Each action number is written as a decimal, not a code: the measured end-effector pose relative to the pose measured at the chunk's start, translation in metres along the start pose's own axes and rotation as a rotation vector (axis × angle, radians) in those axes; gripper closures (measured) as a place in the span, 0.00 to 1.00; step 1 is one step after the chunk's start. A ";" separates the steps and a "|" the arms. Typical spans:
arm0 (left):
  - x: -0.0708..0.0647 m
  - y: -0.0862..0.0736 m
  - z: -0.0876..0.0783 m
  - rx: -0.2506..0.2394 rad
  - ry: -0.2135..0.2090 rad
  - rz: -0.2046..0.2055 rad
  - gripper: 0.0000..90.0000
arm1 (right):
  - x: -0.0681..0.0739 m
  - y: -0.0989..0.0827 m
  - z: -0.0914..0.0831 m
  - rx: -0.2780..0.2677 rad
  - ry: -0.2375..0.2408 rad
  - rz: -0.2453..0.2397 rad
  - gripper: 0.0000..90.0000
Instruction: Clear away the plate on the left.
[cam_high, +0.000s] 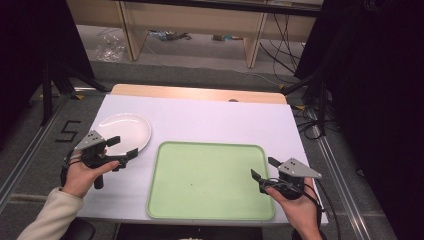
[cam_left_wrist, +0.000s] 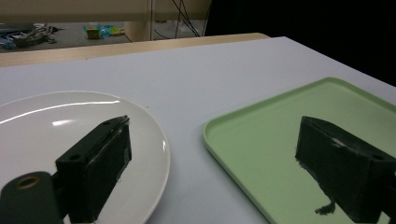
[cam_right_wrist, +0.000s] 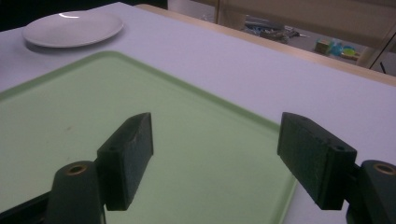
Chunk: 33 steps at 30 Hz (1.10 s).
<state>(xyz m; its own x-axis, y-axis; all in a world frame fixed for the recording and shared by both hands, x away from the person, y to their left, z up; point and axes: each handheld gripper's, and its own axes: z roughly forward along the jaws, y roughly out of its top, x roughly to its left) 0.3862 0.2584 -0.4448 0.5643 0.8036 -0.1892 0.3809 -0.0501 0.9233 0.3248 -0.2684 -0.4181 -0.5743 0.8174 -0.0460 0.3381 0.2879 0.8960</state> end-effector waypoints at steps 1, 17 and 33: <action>0.000 0.000 0.000 0.000 0.000 0.000 0.11 | 0.000 0.000 0.000 0.000 0.000 0.000 0.31; 0.021 0.002 -0.011 -0.018 0.092 -0.058 0.14 | 0.002 0.001 -0.001 -0.003 0.001 -0.005 0.31; 0.065 -0.002 -0.026 -0.047 0.191 -0.154 0.16 | 0.002 0.001 0.000 0.002 0.003 -0.003 0.31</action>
<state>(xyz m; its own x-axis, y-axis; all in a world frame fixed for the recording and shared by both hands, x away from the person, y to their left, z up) 0.4032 0.3256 -0.4502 0.3518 0.8974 -0.2665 0.4150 0.1056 0.9037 0.3242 -0.2664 -0.4169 -0.5773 0.8151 -0.0479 0.3377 0.2917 0.8949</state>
